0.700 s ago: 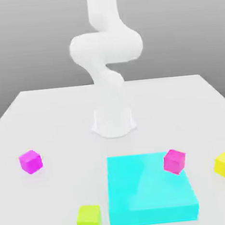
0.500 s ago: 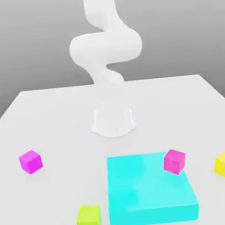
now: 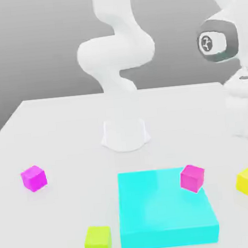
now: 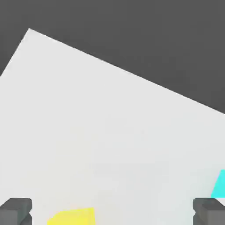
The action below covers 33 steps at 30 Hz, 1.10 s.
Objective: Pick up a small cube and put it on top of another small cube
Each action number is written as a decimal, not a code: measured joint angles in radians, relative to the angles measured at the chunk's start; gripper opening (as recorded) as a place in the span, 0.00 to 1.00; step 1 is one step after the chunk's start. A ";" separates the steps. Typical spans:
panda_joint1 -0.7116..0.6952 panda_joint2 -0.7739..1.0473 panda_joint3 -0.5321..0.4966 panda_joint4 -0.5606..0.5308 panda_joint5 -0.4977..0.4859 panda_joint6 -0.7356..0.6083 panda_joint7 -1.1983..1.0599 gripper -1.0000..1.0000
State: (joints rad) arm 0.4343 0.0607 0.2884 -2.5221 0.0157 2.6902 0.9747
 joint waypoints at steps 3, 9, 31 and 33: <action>0.071 0.111 -0.021 -0.026 -0.116 0.048 0.107 0.50; 0.178 0.324 -0.134 0.004 -0.251 0.202 0.215 0.00; -0.271 -0.064 -0.293 -0.119 -0.188 -0.013 -0.384 0.00; -0.352 -0.102 -0.338 -0.139 -0.199 -0.025 -0.496 0.00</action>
State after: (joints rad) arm 0.0819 -0.0418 -0.0493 -2.6613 -0.1834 2.6651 0.4786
